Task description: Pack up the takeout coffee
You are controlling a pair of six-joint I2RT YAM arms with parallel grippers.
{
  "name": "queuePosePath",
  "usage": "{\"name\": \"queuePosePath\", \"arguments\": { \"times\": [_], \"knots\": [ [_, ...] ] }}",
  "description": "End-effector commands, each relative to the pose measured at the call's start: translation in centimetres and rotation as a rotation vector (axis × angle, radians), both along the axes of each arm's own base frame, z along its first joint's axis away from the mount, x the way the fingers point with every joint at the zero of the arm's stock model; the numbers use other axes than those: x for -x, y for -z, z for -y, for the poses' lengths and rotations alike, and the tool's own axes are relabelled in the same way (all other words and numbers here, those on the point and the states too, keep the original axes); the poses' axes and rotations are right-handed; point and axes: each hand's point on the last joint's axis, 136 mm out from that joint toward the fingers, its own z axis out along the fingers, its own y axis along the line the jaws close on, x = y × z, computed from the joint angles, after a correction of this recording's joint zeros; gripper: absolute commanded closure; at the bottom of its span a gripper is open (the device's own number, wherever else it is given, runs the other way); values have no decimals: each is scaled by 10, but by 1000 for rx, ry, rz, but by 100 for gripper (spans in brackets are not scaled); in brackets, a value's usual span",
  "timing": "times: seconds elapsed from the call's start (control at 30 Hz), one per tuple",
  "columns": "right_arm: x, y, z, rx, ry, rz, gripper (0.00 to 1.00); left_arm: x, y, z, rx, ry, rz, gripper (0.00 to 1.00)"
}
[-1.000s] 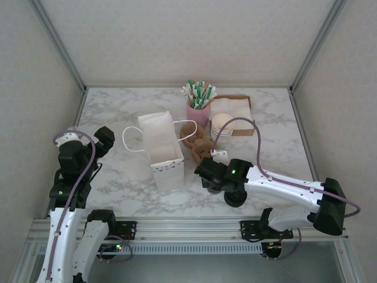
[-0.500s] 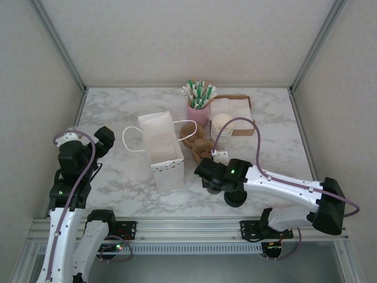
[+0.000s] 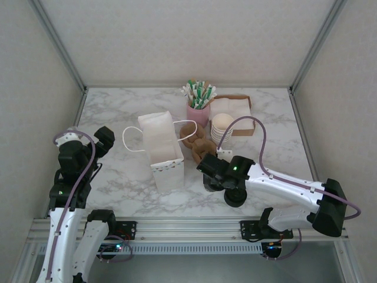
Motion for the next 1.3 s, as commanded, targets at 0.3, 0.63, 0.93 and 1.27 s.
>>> {"name": "queuePosePath", "arguments": {
  "times": [0.3,0.63,0.93,1.27],
  "knots": [
    [-7,-8,0,-28,41,-2,15,1,6,-4,0,-18,-11,0],
    [-14,-20,-7,-70,62,20,15,1,6,-4,0,-18,-11,0],
    [-19,-28,-20,-70,-66,51,13,1,6,-4,-1,-17,-11,0],
    [-13,-66,-35,-9,-570,215,9,1,6,-3,7,-13,-8,0]
  ]
}}
